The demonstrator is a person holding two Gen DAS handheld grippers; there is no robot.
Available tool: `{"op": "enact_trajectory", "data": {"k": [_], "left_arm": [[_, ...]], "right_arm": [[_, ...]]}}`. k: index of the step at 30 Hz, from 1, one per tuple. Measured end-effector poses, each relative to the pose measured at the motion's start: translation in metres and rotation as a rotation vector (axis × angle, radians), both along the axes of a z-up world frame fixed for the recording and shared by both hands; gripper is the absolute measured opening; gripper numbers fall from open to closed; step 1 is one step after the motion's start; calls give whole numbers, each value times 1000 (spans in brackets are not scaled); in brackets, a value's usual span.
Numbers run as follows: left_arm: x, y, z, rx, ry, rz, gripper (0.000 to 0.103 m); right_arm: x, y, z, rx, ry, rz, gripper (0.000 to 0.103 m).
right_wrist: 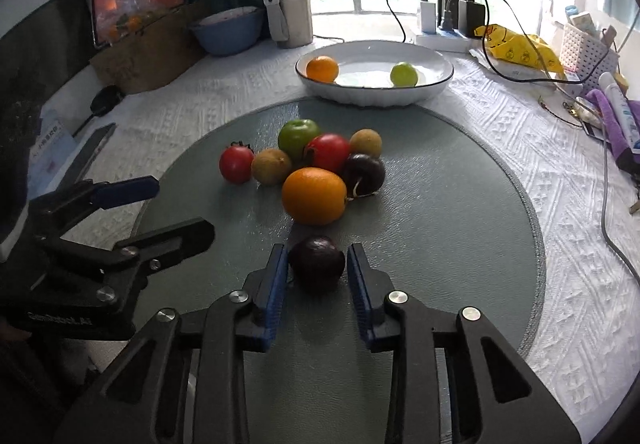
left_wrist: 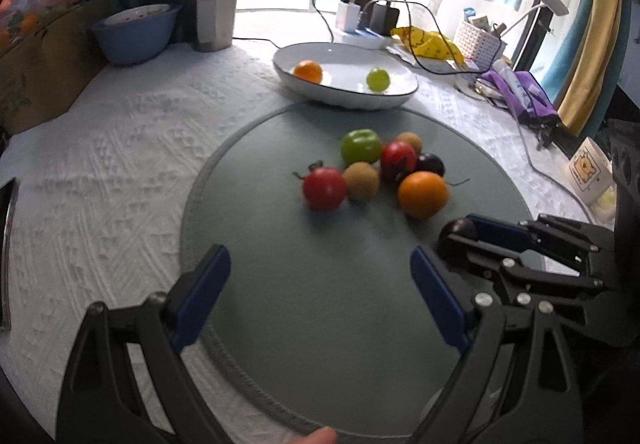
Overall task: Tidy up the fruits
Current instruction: 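Grasp the large orange with the left tool while the right tool grasps a dark plum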
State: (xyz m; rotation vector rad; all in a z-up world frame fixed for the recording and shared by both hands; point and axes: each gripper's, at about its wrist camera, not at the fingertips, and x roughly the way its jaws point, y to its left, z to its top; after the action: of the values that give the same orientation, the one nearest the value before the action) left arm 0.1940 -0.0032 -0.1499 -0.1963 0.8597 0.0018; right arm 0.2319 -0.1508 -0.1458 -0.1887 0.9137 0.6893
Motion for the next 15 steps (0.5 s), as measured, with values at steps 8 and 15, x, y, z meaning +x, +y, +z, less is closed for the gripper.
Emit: {"op": "enact_trajectory", "data": {"k": [8,15], "left_arm": [[22,-33,7,24,12,-79,92],[44,-59,5,53,42,-127,92]], "right_arm": [[12,-29,15,53,-28,-24,27],[30,-58,17,85,-11,-52,24]]}}
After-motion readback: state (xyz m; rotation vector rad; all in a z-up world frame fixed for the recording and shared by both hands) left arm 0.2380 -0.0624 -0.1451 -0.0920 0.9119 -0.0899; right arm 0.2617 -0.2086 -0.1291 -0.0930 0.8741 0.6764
